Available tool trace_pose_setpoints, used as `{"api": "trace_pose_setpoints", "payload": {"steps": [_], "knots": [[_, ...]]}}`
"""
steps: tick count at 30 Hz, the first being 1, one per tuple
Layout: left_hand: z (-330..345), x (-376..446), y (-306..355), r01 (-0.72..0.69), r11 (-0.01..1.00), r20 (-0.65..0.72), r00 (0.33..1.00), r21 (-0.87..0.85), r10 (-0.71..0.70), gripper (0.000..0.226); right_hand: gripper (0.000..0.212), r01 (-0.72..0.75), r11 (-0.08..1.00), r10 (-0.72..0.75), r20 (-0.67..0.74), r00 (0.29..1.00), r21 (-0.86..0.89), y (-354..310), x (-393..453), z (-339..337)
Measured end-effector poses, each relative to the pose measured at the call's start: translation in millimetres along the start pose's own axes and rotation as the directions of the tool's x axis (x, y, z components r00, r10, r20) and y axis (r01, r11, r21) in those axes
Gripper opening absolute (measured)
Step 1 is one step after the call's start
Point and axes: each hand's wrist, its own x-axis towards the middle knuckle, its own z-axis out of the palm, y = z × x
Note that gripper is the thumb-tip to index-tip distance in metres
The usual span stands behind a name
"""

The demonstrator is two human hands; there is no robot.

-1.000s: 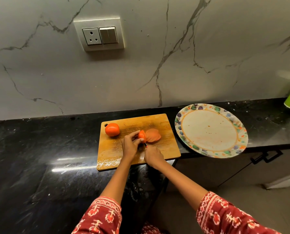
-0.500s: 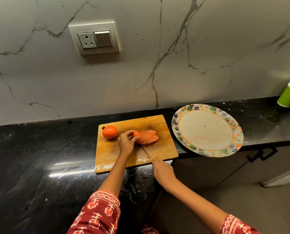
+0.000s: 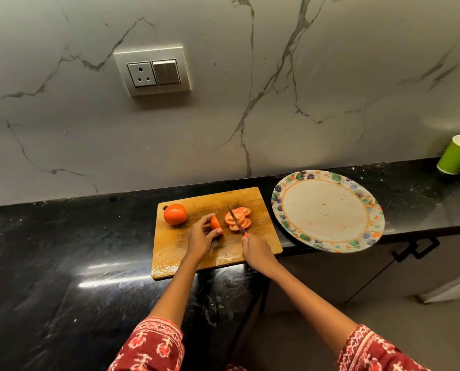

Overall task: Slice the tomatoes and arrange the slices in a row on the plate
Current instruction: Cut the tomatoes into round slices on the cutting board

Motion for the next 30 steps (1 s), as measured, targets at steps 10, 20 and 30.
{"api": "trace_pose_setpoints", "payload": {"steps": [10, 20, 30], "knots": [[1.1, -1.0, 5.2, -0.032, 0.991, 0.023, 0.999, 0.130, 0.030, 0.070, 0.036, 0.005, 0.999, -0.004, -0.027, 1.000, 0.052, -0.9, 8.1, -10.4], [-19.1, 2.0, -9.4, -0.030, 0.913, 0.107, 0.994, 0.407, -0.016, 0.076, 0.037, -0.040, 0.995, 0.041, -0.015, 0.999, 0.092, -1.6, 13.2, -15.4], [-24.4, 16.4, -1.5, -0.032, 0.816, 0.236, 0.963, 0.577, -0.129, 0.088, 0.033, -0.010, 0.992, 0.012, -0.017, 1.000, 0.127, -9.6, 19.1, -22.5]]}}
